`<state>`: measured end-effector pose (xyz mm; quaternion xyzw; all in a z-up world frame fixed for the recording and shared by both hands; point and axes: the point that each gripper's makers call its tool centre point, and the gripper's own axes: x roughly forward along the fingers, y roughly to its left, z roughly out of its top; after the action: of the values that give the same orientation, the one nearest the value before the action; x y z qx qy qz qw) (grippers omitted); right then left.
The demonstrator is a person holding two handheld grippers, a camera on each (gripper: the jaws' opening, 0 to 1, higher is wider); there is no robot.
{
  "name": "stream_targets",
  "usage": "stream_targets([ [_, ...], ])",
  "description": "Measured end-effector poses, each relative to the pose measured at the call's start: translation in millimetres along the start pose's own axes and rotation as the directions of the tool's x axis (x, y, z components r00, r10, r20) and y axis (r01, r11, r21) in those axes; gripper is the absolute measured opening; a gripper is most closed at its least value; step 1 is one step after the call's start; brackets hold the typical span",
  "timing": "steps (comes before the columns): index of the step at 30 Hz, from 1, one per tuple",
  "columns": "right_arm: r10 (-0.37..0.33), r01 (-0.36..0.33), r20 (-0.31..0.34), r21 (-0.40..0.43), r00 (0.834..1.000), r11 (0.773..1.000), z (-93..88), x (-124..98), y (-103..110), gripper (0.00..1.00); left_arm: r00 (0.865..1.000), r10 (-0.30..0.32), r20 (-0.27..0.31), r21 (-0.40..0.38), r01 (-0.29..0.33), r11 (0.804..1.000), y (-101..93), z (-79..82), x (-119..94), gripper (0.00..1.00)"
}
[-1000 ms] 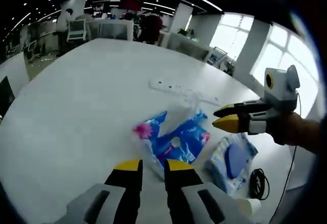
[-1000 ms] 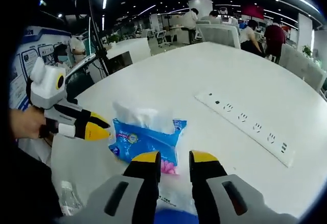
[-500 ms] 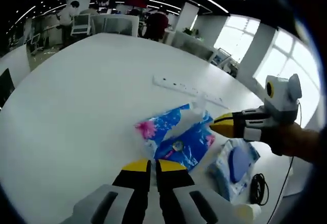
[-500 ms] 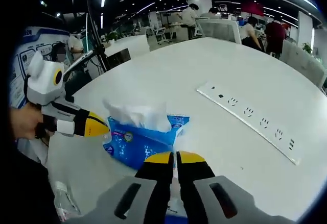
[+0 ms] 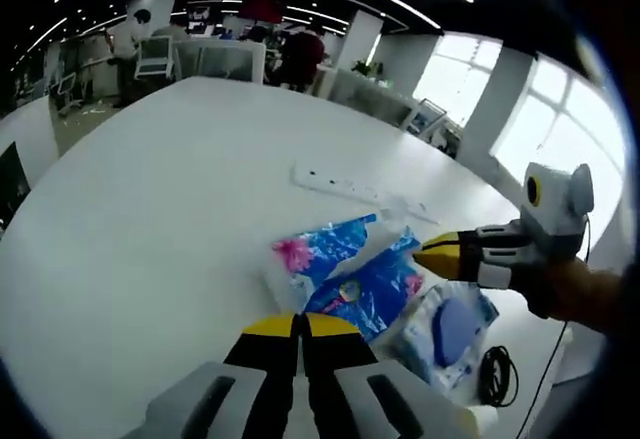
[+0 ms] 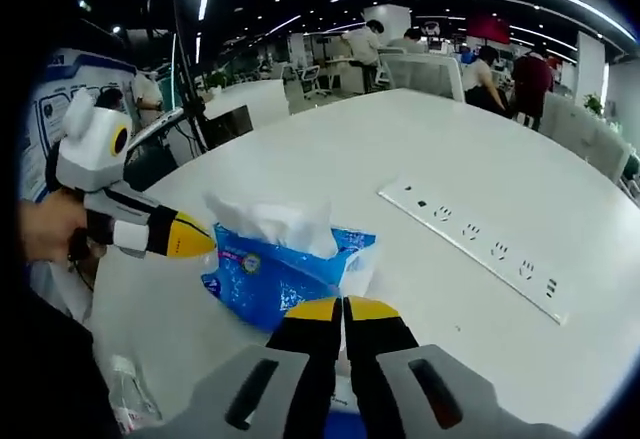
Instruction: Arrange the tabletop items into an orderly group along one side of the table until the central work area is clear of visible clutter.
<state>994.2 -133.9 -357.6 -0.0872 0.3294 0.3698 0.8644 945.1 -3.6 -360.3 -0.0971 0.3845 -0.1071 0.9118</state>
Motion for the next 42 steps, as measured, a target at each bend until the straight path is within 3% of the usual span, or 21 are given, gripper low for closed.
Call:
stream_targets([
  [7,-0.044,0.042,0.053,0.033,0.998,0.999,10.7,-28,-6,0.00,0.999,-0.034,0.023,0.015,0.034,0.999,-16.7,11.6,-8,0.00],
  [18,-0.136,0.125,0.109,0.103,0.985,0.987,6.9,-76,-23,0.00,0.992,-0.124,0.039,0.031,0.123,0.992,-59.7,24.7,-20,0.00],
  [29,-0.237,0.210,0.154,0.173,0.959,0.962,-12.0,-122,-47,0.00,0.979,-0.204,0.026,0.090,0.200,0.976,-110.5,25.3,-22,0.00],
  [42,-0.351,0.309,0.172,0.230,0.920,0.923,-39.5,-177,-79,0.00,0.952,-0.307,-0.011,0.153,0.305,0.940,-174.5,19.1,-16,0.00],
])
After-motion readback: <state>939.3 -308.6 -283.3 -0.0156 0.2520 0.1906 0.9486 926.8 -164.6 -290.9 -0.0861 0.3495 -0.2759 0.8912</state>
